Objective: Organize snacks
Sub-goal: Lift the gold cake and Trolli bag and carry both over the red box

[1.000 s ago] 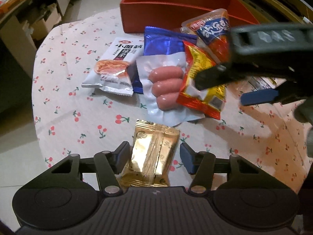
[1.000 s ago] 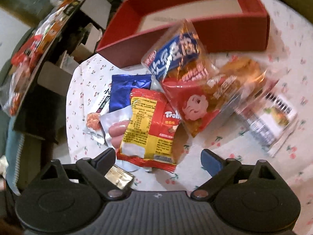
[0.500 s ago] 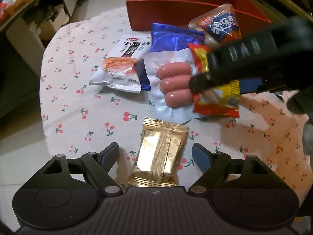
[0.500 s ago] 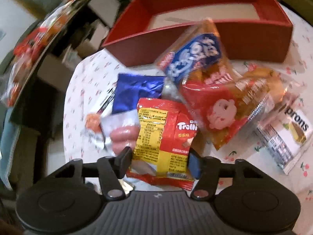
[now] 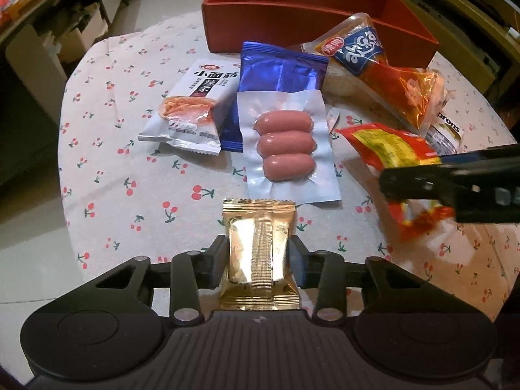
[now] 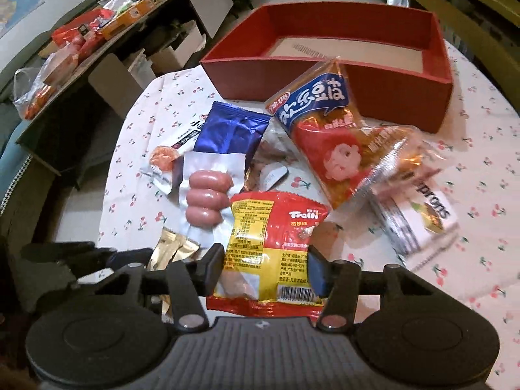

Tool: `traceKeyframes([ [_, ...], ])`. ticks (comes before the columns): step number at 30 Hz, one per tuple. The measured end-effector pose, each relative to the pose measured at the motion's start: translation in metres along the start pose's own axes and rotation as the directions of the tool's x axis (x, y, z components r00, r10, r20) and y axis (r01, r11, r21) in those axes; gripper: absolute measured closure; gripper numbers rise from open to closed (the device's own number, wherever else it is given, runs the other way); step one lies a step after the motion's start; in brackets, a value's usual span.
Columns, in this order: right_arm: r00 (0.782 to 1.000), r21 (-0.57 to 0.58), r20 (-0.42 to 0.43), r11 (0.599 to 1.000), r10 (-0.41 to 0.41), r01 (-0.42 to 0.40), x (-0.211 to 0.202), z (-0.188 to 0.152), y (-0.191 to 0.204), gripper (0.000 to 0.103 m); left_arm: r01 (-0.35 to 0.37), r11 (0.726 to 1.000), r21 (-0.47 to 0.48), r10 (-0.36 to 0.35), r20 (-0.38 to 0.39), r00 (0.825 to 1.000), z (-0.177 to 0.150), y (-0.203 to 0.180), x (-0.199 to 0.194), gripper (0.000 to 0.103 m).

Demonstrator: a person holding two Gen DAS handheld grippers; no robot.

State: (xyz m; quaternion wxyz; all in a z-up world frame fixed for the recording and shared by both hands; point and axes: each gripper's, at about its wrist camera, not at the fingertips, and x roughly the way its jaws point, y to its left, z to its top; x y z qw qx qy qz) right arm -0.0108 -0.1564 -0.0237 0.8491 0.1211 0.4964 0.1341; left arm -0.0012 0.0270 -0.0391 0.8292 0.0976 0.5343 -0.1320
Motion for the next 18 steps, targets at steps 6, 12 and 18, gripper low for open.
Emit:
traceKeyframes([
  [6, 1.0, -0.012, 0.008, 1.0, -0.017, 0.017, -0.012, -0.009, -0.01, 0.044, -0.025, 1.0, -0.012, 0.025, -0.001, 1.0, -0.005, -0.008, -0.004, 0.057],
  [12, 0.997, -0.044, -0.035, 0.997, -0.067, 0.065, -0.002, -0.026, -0.02, 0.044, -0.05, 0.998, -0.023, 0.05, 0.001, 0.999, -0.008, -0.02, -0.01, 0.057],
  [18, 0.993, -0.112, -0.08, 0.991, -0.089, 0.079, 0.005, -0.031, -0.015, 0.042, -0.073, 0.997, -0.01, 0.072, -0.025, 0.997, -0.004, -0.027, -0.005, 0.053],
])
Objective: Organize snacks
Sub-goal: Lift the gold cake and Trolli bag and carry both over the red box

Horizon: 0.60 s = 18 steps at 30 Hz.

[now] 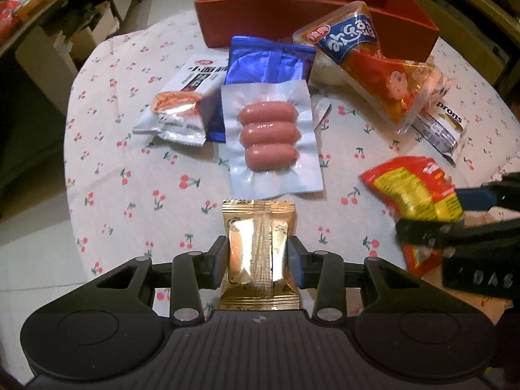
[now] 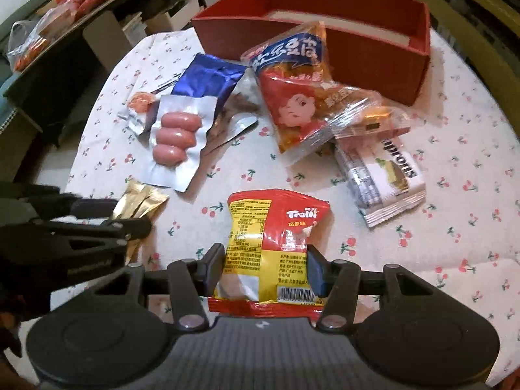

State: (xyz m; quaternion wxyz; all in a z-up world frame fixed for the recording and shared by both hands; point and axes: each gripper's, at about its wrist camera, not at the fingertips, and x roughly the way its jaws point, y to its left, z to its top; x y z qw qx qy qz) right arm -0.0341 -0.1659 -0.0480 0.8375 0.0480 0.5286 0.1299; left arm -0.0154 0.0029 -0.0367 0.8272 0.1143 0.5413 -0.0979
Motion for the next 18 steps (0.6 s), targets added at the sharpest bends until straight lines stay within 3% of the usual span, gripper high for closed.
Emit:
traceKeyframes([
  [4, 1.0, -0.029, -0.008, 0.999, -0.012, 0.012, 0.004, 0.002, 0.001, 0.038, -0.016, 1.0, -0.018, 0.017, 0.015, 1.0, -0.001, 0.01, 0.005, 0.026],
  [7, 0.999, -0.06, 0.001, 0.998, -0.037, 0.037, 0.004, -0.001, 0.006, 0.042, 0.026, 0.998, -0.056, -0.025, 0.007, 1.0, -0.004, 0.021, 0.007, 0.026],
  [9, 0.999, -0.079, 0.006, 0.996, -0.046, 0.046, 0.004, -0.003, 0.009, 0.043, 0.029, 0.998, -0.054, -0.029, 0.01, 1.0, -0.006, 0.022, 0.005, 0.03],
  [11, 0.998, -0.083, 0.01, 0.995, -0.054, 0.055, 0.002, -0.005, 0.009, 0.045, 0.032, 0.998, -0.047, -0.032, 0.012, 0.999, -0.005, 0.02, 0.003, 0.042],
  [12, 0.998, -0.086, 0.013, 0.995, -0.057, 0.058, 0.001, -0.006, 0.01, 0.045, 0.03, 0.999, -0.041, -0.029, 0.013, 0.999, -0.005, 0.018, 0.0, 0.054],
  [18, 0.998, -0.069, 0.05, 0.996, -0.046, 0.05, -0.017, -0.012, 0.006, 0.046, 0.024, 0.998, -0.061, -0.023, 0.01, 1.0, -0.005, 0.016, -0.002, 0.056],
])
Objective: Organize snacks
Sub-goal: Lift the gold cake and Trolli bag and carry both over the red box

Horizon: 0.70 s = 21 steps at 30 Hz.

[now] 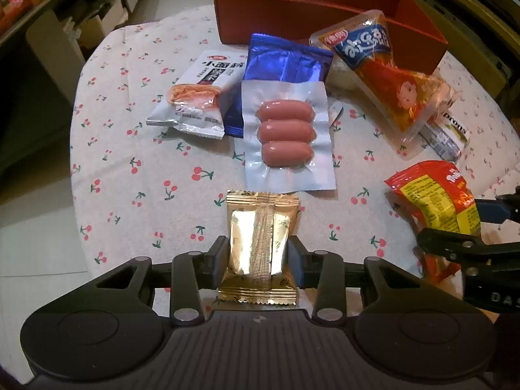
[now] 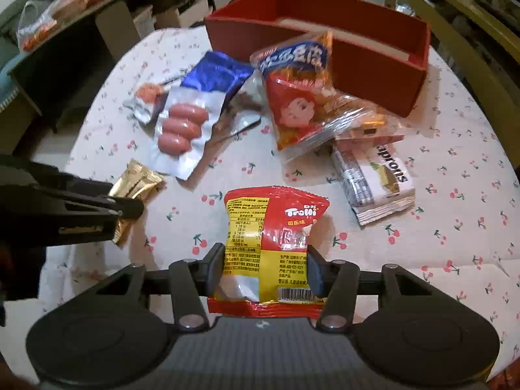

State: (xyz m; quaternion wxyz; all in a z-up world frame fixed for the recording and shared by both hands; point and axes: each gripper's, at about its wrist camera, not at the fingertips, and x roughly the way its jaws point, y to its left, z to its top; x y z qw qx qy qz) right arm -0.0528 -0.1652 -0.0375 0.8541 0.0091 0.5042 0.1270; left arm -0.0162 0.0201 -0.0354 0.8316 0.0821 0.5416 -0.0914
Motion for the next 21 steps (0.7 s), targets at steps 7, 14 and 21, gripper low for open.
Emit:
traceKeyframes([
  [7, 0.997, 0.034, 0.067, 0.999, 0.032, -0.035, -0.02, 0.007, -0.004, 0.046, 0.037, 0.999, -0.013, -0.037, 0.053, 0.998, 0.008, -0.005, -0.018, 0.056],
  [14, 0.99, 0.078, 0.132, 0.995, 0.046, -0.056, -0.029, 0.028, -0.01, 0.046, 0.075, 0.997, 0.007, -0.076, 0.11, 0.991, 0.032, -0.02, -0.029, 0.056],
  [21, 0.978, 0.148, 0.206, 0.987, 0.027, -0.059, -0.038, 0.06, -0.03, 0.046, 0.084, 0.996, 0.026, -0.087, 0.173, 0.981, 0.07, -0.029, -0.035, 0.056],
])
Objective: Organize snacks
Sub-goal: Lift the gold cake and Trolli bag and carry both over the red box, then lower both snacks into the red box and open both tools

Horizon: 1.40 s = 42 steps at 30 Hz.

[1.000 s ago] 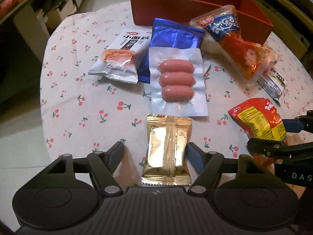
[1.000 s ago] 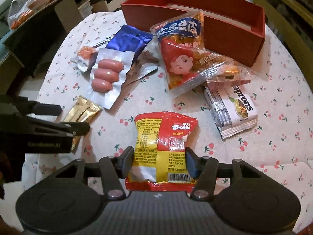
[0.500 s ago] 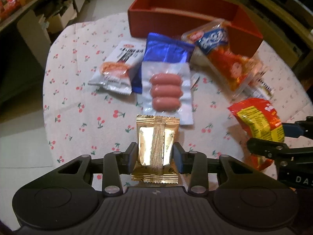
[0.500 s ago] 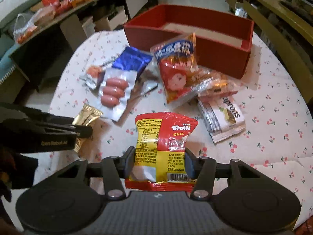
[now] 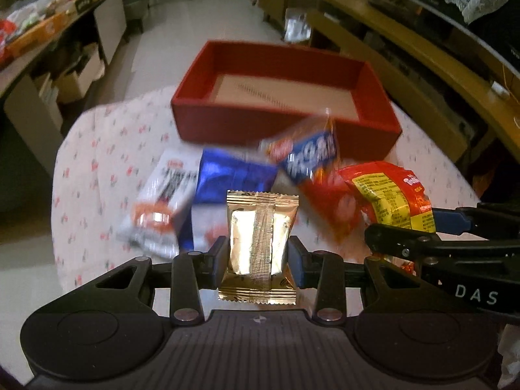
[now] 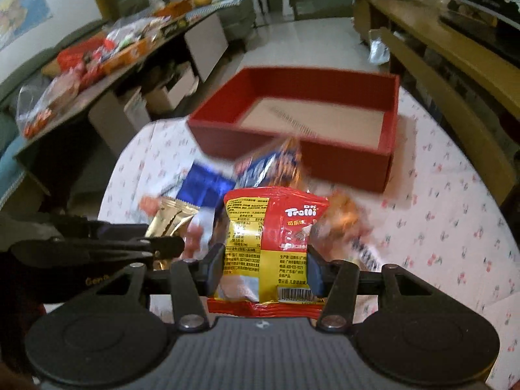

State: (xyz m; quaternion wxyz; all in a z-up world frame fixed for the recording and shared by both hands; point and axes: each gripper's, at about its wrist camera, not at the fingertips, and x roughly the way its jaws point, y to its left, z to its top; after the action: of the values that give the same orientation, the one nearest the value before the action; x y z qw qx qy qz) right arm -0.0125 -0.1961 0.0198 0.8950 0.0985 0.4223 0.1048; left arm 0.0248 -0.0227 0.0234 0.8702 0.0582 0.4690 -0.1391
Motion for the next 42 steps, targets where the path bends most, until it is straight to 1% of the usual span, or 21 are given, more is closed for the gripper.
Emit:
traceKeyframes([
  [5, 0.999, 0.041, 0.045, 0.999, 0.0, -0.002, 0.001, 0.024, -0.008, 0.046, 0.003, 1.0, 0.007, -0.004, 0.043, 0.999, 0.031, -0.005, 0.005, 0.056],
  [8, 0.998, 0.052, 0.064, 0.999, -0.01, 0.007, 0.004, 0.039, -0.012, 0.046, -0.009, 1.0, 0.017, 0.008, 0.065, 0.998, 0.047, -0.009, 0.011, 0.056],
  [14, 0.995, 0.081, 0.091, 0.996, -0.038, 0.031, 0.014, 0.067, -0.024, 0.046, -0.022, 1.0, 0.013, 0.021, 0.084, 0.996, 0.072, -0.012, 0.026, 0.056],
  [25, 0.991, 0.114, 0.106, 0.991, -0.076, 0.064, 0.038, 0.102, -0.04, 0.046, -0.061, 0.998, 0.012, 0.059, 0.112, 0.992, 0.105, -0.017, 0.044, 0.056],
  [32, 0.989, 0.128, 0.113, 0.989, -0.093, 0.078, 0.055, 0.118, -0.049, 0.046, -0.085, 0.996, 0.016, 0.083, 0.12, 0.989, 0.123, -0.018, 0.06, 0.057],
  [42, 0.987, 0.137, 0.108, 0.985, -0.117, 0.102, 0.082, 0.134, -0.063, 0.046, -0.11, 0.994, 0.02, 0.107, 0.116, 0.987, 0.141, -0.02, 0.087, 0.057],
])
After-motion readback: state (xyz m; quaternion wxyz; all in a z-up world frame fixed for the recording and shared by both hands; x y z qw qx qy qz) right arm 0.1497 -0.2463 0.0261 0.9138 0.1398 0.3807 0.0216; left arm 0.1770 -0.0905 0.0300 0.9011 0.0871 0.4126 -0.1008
